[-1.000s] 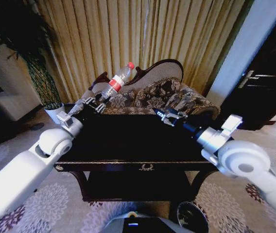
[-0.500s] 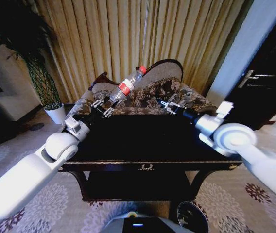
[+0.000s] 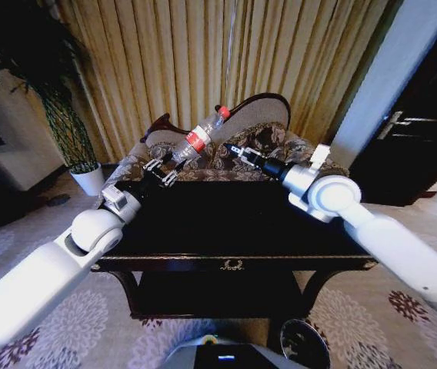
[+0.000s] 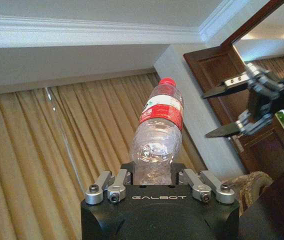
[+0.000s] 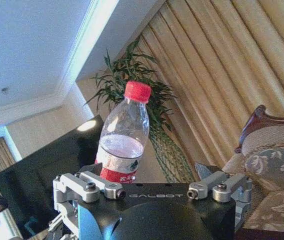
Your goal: Move to the front of the table and place the trash on the table into the trash bin.
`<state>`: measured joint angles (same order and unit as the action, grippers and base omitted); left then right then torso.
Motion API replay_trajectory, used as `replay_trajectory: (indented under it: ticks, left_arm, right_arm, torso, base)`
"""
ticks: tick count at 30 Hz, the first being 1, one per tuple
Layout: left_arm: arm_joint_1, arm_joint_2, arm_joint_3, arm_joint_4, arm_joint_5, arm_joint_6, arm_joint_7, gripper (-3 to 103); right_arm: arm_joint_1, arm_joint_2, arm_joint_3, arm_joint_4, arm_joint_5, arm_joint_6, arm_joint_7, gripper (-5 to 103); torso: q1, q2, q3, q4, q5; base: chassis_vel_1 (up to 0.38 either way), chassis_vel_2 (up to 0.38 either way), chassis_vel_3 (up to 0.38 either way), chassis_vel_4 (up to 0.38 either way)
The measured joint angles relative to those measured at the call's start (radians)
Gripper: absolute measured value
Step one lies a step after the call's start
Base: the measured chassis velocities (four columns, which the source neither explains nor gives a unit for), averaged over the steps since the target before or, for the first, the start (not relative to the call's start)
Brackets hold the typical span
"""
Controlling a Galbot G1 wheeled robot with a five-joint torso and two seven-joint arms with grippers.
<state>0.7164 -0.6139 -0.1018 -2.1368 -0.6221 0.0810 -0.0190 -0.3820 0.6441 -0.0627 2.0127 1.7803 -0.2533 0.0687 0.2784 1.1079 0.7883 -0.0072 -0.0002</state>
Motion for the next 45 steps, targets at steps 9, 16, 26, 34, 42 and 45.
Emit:
replay_trajectory:
  ticks: [9,16,26,34,42,45]
  left_arm:
    - [-0.023,-0.001,0.029,-0.008,-0.004,0.001,-0.001,36]
    - [-0.04,-0.008,0.065,-0.005,-0.005,0.004,-0.001,36]
    - [-0.09,-0.013,0.112,-0.008,-0.01,0.006,-0.002,36]
    - [-0.09,-0.019,0.129,-0.007,-0.011,0.007,-0.001,36]
    - [-0.101,-0.033,0.153,-0.003,-0.009,0.008,0.0,36]
    - [-0.106,-0.034,0.164,-0.004,-0.008,0.008,0.001,36]
  right_arm:
    - [0.038,0.047,-0.03,-0.028,-0.005,0.006,-0.019,100]
    - [0.053,0.044,-0.03,-0.028,-0.005,0.007,-0.032,100]
    - [0.064,0.035,-0.039,-0.026,-0.006,0.007,-0.032,100]
    - [0.061,0.032,-0.038,-0.024,-0.007,0.008,-0.031,100]
    - [0.063,0.034,-0.041,-0.018,-0.008,0.008,-0.031,100]
    - [0.062,0.031,-0.043,-0.017,-0.01,0.008,-0.03,100]
  torso:
    - [0.0,0.0,0.0,0.0001,0.0]
    - [0.0,0.0,0.0,0.0,0.0]
    - [0.0,0.0,0.0,-0.0001,0.0002]
    - [0.0,0.0,0.0,0.0001,0.0001]
    - [0.0,0.0,0.0,0.0001,0.0001]
    - [0.0,0.0,0.0,0.0001,0.0001]
  base:
    - [0.0,0.0,0.0,0.0]
    - [0.0,0.0,0.0,0.0]
    - [0.0,0.0,0.0,0.0]
    - [0.0,0.0,0.0,0.0]
    - [0.0,0.0,0.0,0.0]
    - [0.0,0.0,0.0,0.0]
